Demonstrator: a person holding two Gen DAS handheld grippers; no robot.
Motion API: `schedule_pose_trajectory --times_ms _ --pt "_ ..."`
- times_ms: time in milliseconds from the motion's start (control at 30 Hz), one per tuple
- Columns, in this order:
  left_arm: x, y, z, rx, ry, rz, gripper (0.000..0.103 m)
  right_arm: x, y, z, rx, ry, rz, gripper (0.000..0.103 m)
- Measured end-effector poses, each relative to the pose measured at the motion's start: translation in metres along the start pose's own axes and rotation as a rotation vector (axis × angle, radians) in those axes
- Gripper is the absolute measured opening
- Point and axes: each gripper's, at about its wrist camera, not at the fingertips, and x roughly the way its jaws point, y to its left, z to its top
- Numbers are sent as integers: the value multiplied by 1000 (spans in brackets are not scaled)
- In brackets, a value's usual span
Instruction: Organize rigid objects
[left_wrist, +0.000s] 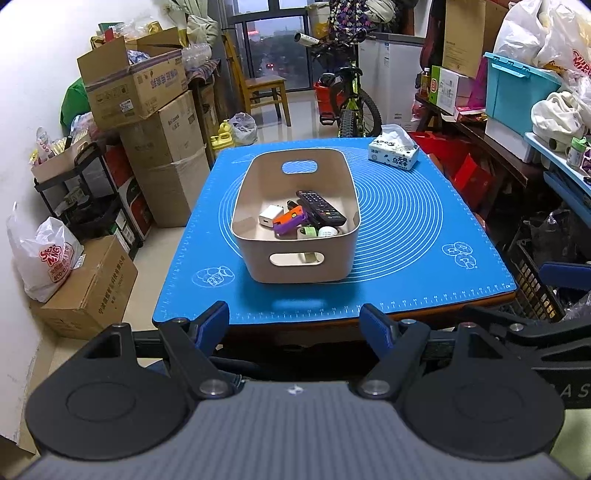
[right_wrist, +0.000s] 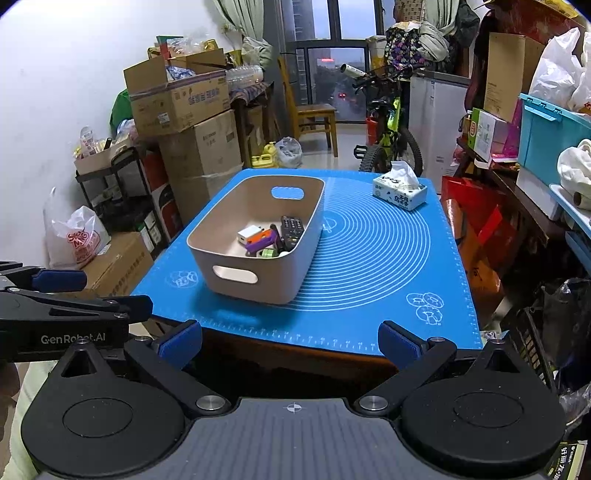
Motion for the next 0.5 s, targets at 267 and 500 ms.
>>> schedule_pose_trajectory --times_ms 267,500 --pt "0 0 0 1 0 0 78 0 -1 0 0 -1 -1 100" --pt "2 -2 -2 4 4 -1 78 0 -1 0 1 -1 -2 100"
